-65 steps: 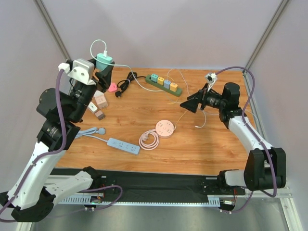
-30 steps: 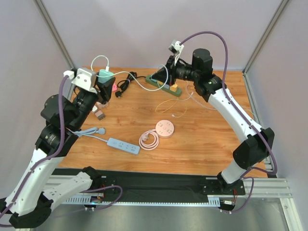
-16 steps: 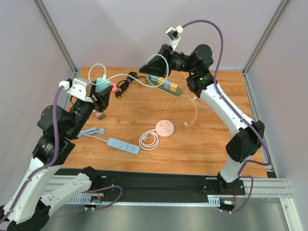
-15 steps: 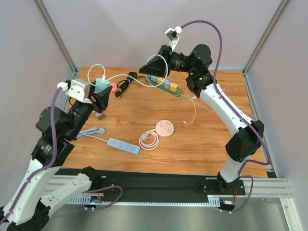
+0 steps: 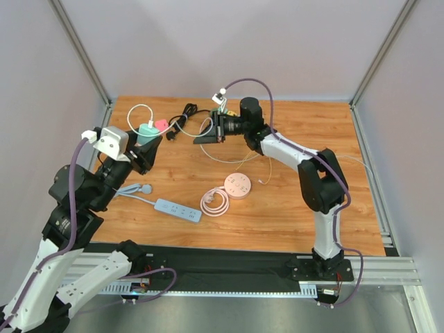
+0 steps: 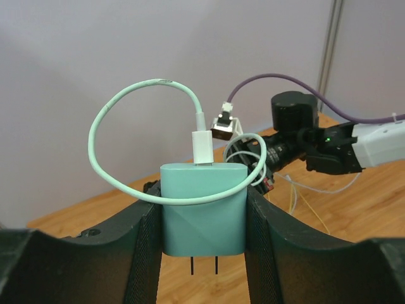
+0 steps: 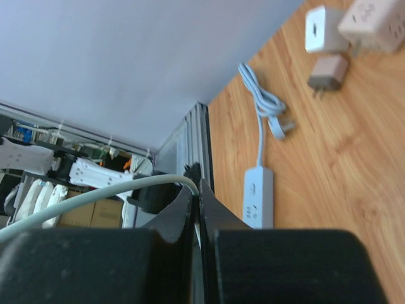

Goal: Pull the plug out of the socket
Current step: Place the plug at the corner of the board.

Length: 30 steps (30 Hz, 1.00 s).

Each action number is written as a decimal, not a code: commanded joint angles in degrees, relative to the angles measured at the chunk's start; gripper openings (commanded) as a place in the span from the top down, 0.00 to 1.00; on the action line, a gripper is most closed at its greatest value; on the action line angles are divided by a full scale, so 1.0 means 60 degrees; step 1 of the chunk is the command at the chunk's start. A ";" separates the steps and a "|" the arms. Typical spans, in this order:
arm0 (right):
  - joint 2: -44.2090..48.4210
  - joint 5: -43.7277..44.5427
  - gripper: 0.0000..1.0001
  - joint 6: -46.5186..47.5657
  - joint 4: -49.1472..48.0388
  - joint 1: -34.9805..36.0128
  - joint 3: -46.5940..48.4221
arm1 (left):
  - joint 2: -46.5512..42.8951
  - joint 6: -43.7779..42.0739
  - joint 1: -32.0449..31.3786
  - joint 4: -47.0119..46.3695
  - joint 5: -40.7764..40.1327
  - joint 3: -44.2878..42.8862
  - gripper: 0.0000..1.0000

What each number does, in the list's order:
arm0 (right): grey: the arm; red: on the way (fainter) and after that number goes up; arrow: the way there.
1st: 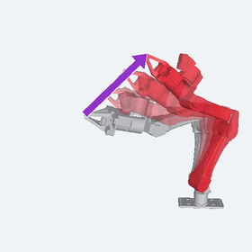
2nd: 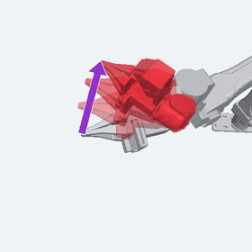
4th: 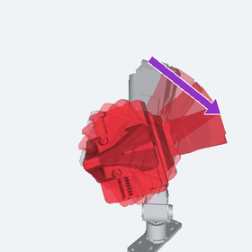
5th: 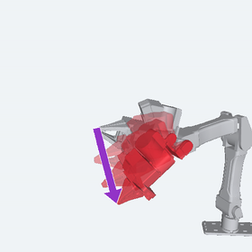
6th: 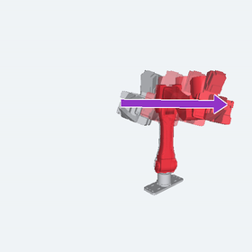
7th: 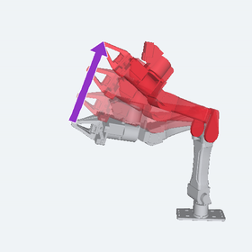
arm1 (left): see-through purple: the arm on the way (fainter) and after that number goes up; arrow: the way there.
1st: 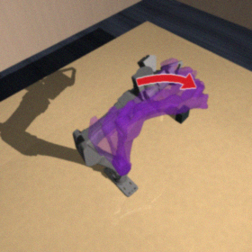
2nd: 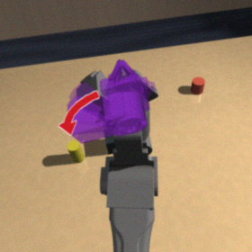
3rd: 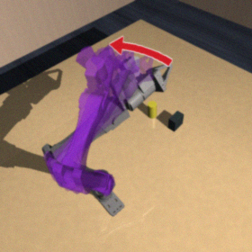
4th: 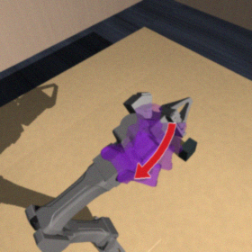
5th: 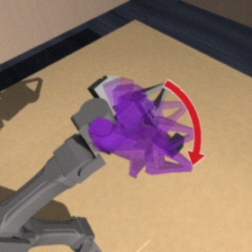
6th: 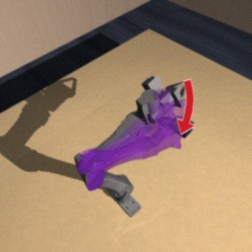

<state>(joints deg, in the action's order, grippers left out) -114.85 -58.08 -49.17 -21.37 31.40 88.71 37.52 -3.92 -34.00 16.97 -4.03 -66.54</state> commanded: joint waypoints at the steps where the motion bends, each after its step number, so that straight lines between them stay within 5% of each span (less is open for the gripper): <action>1: -0.0120 -0.0236 1.00 0.0969 0.0203 0.0055 0.0199 | -0.0056 0.0287 0.0041 0.0189 0.0364 0.0279 1.00; 5: -0.0209 -0.0747 1.00 0.2277 0.1597 -0.0135 0.0726 | -0.0115 0.0259 0.0056 0.0145 0.0438 0.0572 1.00; 10: -0.0590 -0.2372 1.00 -0.0064 -0.1123 -0.0121 0.0582 | -0.0115 0.0214 0.0041 0.0130 0.0584 0.0602 1.00; 15: -0.0751 -0.2200 1.00 0.0884 -0.0570 0.0216 -0.0792 | -0.0159 0.0229 0.0056 0.0174 0.0614 0.0646 1.00; 19: -0.1190 -0.2272 1.00 0.0767 -0.1609 0.0319 -0.1907 | -0.0013 0.0390 0.0042 0.0233 0.1052 0.0632 1.00; 30: -0.0897 -0.3107 0.95 0.1662 -0.0512 -0.1759 -0.0664 | 0.0646 0.1005 0.0041 -0.0250 0.2034 0.1041 1.00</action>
<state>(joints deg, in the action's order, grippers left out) -123.20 -74.24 -40.45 -23.14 25.56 81.08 40.38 -0.27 -33.98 18.44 5.45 -60.71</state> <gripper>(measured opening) 0.049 0.522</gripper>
